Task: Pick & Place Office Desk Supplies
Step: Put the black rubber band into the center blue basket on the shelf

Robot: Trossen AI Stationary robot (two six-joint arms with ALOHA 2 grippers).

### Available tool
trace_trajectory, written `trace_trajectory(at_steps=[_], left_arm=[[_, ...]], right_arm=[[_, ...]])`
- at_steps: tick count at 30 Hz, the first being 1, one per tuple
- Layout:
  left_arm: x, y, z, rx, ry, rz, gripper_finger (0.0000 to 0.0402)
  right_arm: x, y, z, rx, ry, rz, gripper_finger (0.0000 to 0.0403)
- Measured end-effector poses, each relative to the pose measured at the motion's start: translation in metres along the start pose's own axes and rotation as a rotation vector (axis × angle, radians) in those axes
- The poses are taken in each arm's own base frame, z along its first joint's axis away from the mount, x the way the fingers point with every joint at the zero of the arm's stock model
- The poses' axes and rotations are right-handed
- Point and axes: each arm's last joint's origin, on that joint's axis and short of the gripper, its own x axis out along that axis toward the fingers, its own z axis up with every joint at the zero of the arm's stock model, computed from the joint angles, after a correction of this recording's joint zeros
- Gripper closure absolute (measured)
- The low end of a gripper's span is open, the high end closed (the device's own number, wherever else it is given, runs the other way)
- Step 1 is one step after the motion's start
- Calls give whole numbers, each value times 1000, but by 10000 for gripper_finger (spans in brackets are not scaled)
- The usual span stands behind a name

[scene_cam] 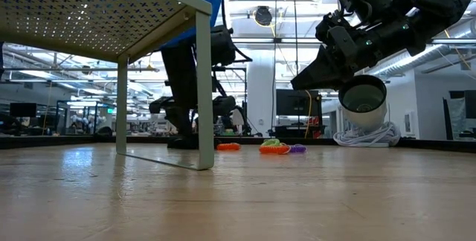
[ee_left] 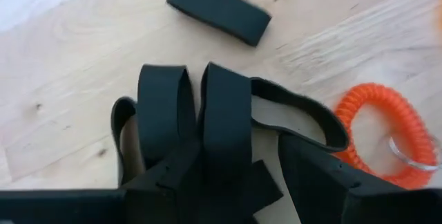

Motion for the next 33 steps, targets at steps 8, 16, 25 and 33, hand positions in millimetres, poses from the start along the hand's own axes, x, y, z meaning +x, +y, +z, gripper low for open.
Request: trace_trajectory(at_steps=[8,16,25,33], left_arm=[[0,0,2,-8,-37,26,216],[0,0,1,-26,-37,26,254],[-1,-1,1,-12,-34,20,362],[-19,-3,6,5,-60,-43,382]], right_arm=[[0,0,0,0,0,0,275],[0,0,0,0,0,0,275],[0,0,0,0,0,0,275],[0,0,0,0,0,0,275]])
